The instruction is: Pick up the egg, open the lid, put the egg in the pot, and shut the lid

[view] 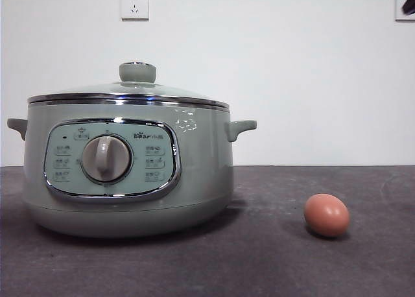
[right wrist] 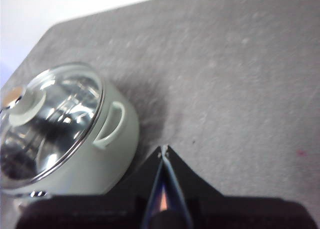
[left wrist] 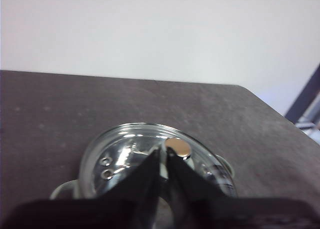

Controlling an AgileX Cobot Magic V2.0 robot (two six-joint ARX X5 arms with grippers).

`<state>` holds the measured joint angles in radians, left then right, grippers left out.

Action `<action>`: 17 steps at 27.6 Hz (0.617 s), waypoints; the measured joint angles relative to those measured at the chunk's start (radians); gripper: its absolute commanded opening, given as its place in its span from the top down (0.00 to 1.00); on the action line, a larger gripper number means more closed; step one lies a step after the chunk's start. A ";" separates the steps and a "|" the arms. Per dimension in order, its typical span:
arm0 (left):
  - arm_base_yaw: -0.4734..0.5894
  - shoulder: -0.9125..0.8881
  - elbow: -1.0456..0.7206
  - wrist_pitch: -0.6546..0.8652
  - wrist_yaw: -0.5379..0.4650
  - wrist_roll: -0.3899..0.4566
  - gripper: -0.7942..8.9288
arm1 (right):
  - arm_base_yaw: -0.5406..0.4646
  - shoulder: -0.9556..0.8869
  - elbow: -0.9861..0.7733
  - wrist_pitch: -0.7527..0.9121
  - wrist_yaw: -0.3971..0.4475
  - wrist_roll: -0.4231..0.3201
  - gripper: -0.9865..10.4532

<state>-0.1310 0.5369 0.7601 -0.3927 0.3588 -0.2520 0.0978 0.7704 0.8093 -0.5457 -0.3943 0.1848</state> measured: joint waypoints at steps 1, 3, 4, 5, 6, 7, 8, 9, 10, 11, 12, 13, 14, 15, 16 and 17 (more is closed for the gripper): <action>0.000 0.021 0.011 0.000 0.006 0.002 0.70 | 0.000 0.018 0.005 -0.001 -0.017 -0.003 0.91; 0.000 0.060 0.029 0.000 0.015 0.005 0.65 | 0.000 0.055 0.010 -0.006 -0.058 -0.011 0.87; 0.000 0.072 0.035 0.000 0.020 0.006 0.65 | 0.000 0.068 0.010 -0.007 -0.076 -0.014 0.80; 0.000 0.098 0.046 0.000 0.034 0.006 0.65 | 0.001 0.089 0.010 -0.008 -0.093 -0.014 0.65; 0.000 0.114 0.055 -0.002 0.038 0.006 0.65 | 0.001 0.103 0.010 -0.008 -0.095 -0.014 0.53; 0.000 0.125 0.060 0.000 0.040 0.006 0.60 | 0.005 0.117 0.010 -0.008 -0.095 -0.013 0.47; -0.002 0.127 0.061 0.006 0.042 0.006 0.52 | 0.011 0.128 0.010 -0.008 -0.094 -0.010 0.47; -0.003 0.127 0.066 0.005 0.042 0.006 0.52 | 0.024 0.137 0.010 -0.009 -0.093 -0.005 0.47; -0.004 0.127 0.072 0.010 0.043 0.006 0.52 | 0.046 0.147 0.010 -0.010 -0.078 0.002 0.47; -0.005 0.127 0.076 0.015 0.044 0.007 0.52 | 0.070 0.156 0.010 -0.011 -0.047 0.009 0.48; -0.005 0.126 0.078 0.021 0.044 0.007 0.52 | 0.109 0.171 0.012 -0.012 0.008 0.019 0.48; -0.005 0.126 0.078 0.021 0.044 0.007 0.52 | 0.149 0.187 0.013 -0.012 0.060 0.030 0.48; -0.005 0.127 0.078 0.021 0.044 0.008 0.53 | 0.205 0.211 0.013 -0.012 0.128 0.046 0.48; -0.005 0.127 0.078 0.020 0.044 0.007 0.53 | 0.254 0.235 0.013 -0.012 0.185 0.056 0.48; -0.005 0.127 0.078 0.020 0.044 0.007 0.53 | 0.309 0.270 0.013 -0.012 0.246 0.067 0.51; -0.006 0.127 0.078 0.020 0.044 0.007 0.53 | 0.352 0.308 0.013 -0.012 0.289 0.075 0.54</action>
<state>-0.1368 0.6636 0.8379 -0.3725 0.4030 -0.2447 0.4496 1.0782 0.8227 -0.5575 -0.1055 0.2596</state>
